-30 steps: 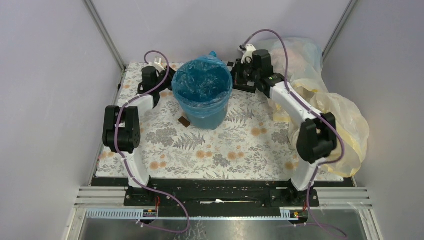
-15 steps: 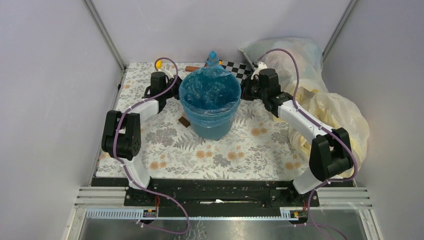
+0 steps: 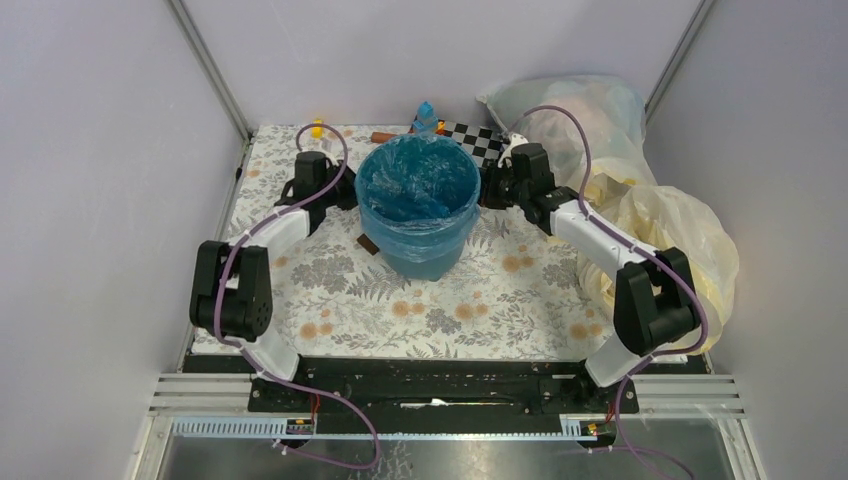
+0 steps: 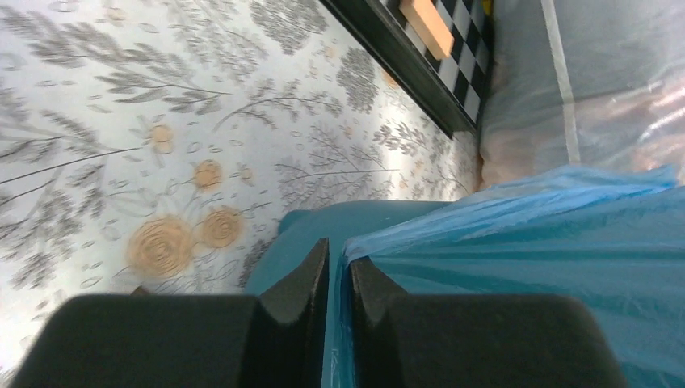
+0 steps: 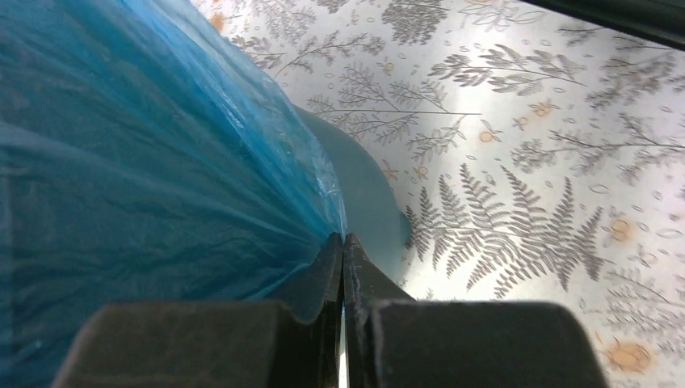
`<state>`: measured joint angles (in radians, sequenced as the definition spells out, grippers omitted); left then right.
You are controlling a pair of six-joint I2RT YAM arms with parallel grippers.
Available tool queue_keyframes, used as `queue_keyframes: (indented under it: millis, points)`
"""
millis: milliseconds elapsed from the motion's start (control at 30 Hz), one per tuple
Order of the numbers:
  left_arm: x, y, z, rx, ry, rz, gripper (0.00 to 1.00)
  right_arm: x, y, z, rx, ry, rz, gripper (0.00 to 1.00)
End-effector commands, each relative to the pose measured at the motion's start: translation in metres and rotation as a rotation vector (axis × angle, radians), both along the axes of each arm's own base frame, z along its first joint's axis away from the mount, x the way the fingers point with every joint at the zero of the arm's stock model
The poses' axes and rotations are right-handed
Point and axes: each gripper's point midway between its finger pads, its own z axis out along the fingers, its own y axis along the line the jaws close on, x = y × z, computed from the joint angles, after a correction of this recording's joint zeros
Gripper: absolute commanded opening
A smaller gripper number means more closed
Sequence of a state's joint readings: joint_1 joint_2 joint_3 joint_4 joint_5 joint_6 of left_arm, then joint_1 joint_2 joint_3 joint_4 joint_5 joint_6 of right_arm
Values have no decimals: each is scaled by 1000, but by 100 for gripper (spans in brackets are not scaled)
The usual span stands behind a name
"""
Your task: Put the trash bags into the trash bin
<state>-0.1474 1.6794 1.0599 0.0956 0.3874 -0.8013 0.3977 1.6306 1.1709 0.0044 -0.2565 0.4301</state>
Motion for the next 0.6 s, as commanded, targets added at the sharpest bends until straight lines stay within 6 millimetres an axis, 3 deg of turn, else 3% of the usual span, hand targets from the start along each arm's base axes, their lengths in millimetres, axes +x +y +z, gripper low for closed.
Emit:
queue_keyframes:
  millis: [0, 100, 233, 367, 467, 567]
  points:
    - [-1, 49, 10, 83, -26, 195, 14, 0, -31, 25, -90, -72, -148, 0]
    - [-9, 66, 4, 76, -11, 265, 17, 4, -55, 22, -134, -69, -286, 6]
    - [-15, 70, 2, 79, -20, 282, 27, -6, -40, 13, -90, -45, -200, 19]
    - [-20, 64, 3, 67, -41, 242, 57, -17, -25, 0, -60, -4, -100, 30]
    - [-27, 67, 9, 83, -69, 249, 62, -21, -30, 1, -79, -13, -102, 40]
    - [-40, 82, 24, 114, -108, 320, 68, -26, -39, 18, -85, -68, -123, 53]
